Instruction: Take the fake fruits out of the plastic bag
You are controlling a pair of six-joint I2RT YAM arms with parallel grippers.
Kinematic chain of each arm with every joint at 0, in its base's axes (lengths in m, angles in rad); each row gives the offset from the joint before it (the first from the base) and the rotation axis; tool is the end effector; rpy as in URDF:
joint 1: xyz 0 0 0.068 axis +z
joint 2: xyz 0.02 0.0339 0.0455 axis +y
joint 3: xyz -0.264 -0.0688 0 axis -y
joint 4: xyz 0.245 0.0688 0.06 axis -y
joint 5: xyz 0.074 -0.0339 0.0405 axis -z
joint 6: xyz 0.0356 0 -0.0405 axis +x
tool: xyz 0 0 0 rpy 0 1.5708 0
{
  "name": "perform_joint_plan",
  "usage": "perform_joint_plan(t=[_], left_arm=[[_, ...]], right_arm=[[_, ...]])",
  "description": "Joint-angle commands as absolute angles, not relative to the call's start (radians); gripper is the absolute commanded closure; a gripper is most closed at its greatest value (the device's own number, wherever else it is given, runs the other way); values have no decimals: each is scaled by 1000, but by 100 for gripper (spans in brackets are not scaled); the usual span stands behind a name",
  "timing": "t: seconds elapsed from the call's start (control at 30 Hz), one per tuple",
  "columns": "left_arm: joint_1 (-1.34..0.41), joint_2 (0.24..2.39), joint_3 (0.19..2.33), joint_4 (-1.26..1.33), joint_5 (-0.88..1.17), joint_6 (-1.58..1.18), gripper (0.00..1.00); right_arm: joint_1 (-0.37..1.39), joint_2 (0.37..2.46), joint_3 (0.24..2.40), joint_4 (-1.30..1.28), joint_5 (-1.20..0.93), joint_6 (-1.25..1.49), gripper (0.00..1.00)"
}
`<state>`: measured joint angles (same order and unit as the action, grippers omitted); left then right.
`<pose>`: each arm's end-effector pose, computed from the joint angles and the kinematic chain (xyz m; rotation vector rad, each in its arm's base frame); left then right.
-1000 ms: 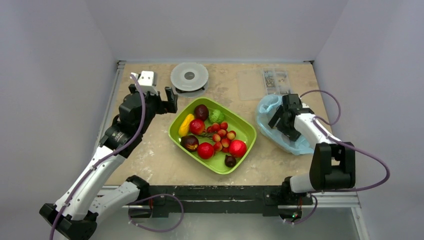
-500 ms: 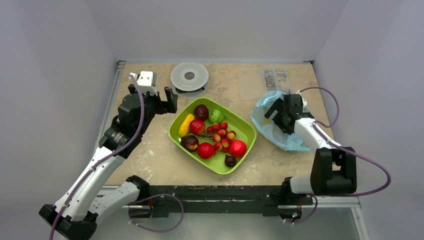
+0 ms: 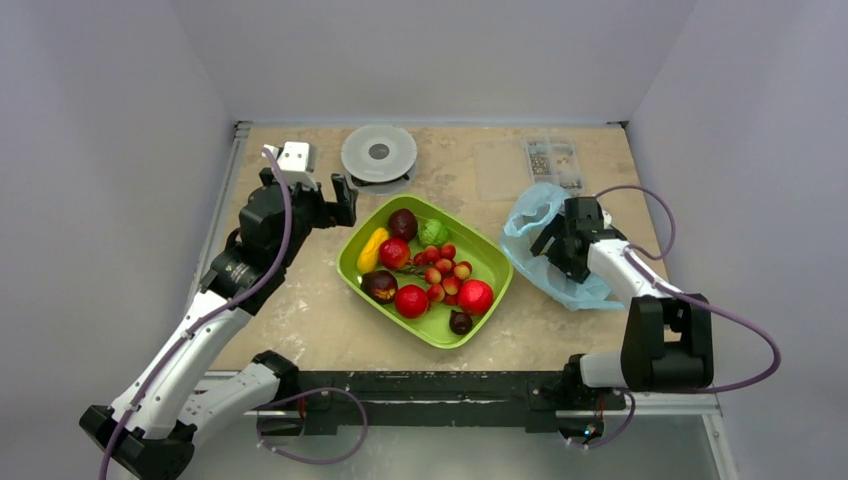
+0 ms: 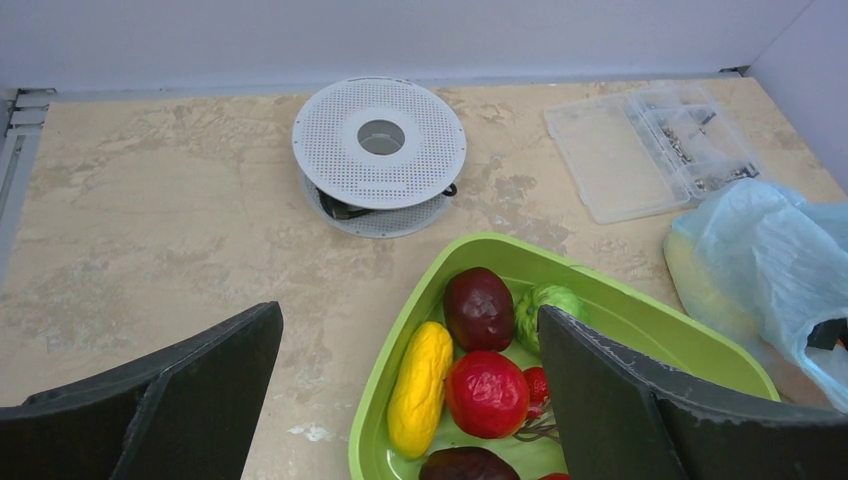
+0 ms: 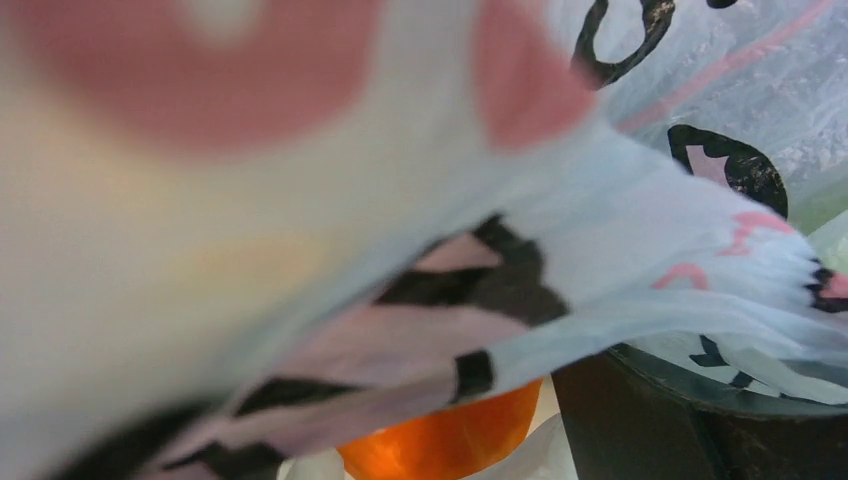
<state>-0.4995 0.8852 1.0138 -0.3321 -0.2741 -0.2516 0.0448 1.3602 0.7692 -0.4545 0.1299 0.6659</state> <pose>0.1751 -0.0845 0.3869 0.0214 1.7762 -0.3010 0.2564 0.0069 0.1904 0.8391 2.4655 0.0848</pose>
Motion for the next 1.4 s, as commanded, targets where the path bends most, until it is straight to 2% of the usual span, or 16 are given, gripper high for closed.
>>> perform_joint_plan(t=[0.0, 0.07, 0.17, 0.4, 0.5, 0.63, 0.73, 0.77, 0.93, 1.17, 1.37], left_arm=[[-493, 886, 1058, -321, -261, -267, 0], [-494, 887, 1058, -322, -261, -265, 0], [-494, 887, 1058, -322, -265, -264, 0], [-494, 886, 1058, -322, -264, -266, 0], [-494, 884, 1058, -323, -264, -265, 0], [-494, 888, 1058, -322, -262, -266, 0], [-494, 891, 1062, -324, -258, -268, 0], [-493, 890, 1062, -324, -254, -270, 0], [-494, 899, 1065, -328, -253, -270, 0], [-494, 903, 1062, -325, -252, -270, 0], [-493, 917, 1064, -326, -237, -279, 0]], right_arm=[[46, 1328, 778, -467, 143, 647, 22], [46, 1322, 802, -448, 143, 645, 33], [47, 1328, 856, -453, 149, 652, 43], [46, 1302, 952, -414, 260, 621, 58], [46, 1291, 955, -380, 292, 591, 61], [46, 1299, 984, -442, 251, 582, 59], [45, 1313, 960, -390, 150, 517, 38], [45, 1333, 968, -399, 115, 497, 35], [45, 1495, 1049, -508, 10, 389, 30], [63, 1642, 1056, -488, 19, 287, 31], [110, 1679, 1066, -459, 61, 241, 29]])
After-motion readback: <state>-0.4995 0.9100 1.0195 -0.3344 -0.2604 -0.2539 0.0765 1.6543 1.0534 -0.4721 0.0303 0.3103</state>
